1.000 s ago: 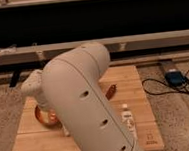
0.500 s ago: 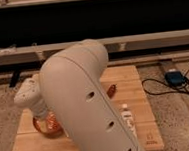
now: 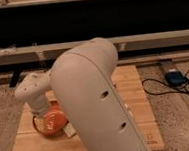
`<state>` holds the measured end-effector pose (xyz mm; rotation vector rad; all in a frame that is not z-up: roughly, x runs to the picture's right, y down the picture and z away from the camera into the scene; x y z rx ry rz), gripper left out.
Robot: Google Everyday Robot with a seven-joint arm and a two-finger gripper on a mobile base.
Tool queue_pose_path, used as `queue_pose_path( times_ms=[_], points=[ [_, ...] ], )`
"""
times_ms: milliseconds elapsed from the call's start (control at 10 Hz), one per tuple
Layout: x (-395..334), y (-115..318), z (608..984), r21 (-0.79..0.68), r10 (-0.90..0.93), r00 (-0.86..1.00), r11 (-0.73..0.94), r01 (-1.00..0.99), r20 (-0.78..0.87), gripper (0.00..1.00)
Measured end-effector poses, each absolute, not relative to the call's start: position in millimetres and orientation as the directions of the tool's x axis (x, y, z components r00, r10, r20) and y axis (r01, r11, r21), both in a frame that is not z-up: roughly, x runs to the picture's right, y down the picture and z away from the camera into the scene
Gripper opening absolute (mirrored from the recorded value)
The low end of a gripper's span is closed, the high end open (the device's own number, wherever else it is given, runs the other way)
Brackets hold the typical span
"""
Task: Push the ceramic bowl across the table
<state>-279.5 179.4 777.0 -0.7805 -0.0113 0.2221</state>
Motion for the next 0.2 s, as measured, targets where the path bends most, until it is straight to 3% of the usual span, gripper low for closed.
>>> queue_pose_path(
  times_ms=[200],
  points=[
    [-272.9,163.4,781.5,-0.711,0.244,0.967,0.666,-0.226,-0.079,0.80]
  ],
)
